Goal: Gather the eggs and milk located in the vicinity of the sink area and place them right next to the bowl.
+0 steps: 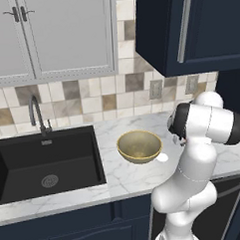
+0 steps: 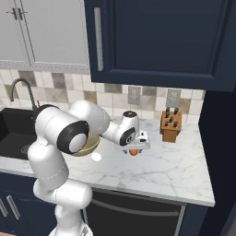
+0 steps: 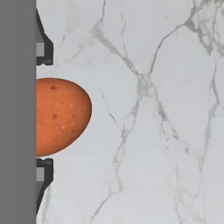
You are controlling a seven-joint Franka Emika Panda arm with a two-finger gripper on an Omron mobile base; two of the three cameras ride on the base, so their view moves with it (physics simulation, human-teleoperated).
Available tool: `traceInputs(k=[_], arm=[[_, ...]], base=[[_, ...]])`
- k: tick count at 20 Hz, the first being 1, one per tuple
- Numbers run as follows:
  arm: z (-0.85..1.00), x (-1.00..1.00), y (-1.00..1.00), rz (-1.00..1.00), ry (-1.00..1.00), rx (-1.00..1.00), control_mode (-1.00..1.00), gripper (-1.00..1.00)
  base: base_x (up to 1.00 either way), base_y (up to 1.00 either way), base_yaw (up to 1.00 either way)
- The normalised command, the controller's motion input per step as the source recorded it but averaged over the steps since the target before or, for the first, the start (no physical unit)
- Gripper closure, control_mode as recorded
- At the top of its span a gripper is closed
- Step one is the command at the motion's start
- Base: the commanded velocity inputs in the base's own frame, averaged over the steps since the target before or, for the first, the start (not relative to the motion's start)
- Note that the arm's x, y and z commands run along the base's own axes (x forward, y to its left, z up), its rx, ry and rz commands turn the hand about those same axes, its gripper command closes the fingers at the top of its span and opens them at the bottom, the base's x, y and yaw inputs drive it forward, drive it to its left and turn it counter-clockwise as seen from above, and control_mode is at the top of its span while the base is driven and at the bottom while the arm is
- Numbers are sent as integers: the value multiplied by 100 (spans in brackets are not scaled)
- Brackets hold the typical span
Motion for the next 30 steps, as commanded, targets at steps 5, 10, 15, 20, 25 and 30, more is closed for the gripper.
traceInputs(k=[5,10,15,20,25,30], arm=[[0,0,0,0,0,0,-100,100],[-2,0,0,0,0,1,-100,100],[12,-3,17,25,-3,6,-100,100],[13,-11,23,30,-9,4,-100,100],[0,-9,51,36,0,1,-100,100],[0,0,51,35,-1,2,-100,100]], base=[[0,0,0],[0,0,0],[0,0,0],[0,0,0],[0,0,0],[0,0,0]])
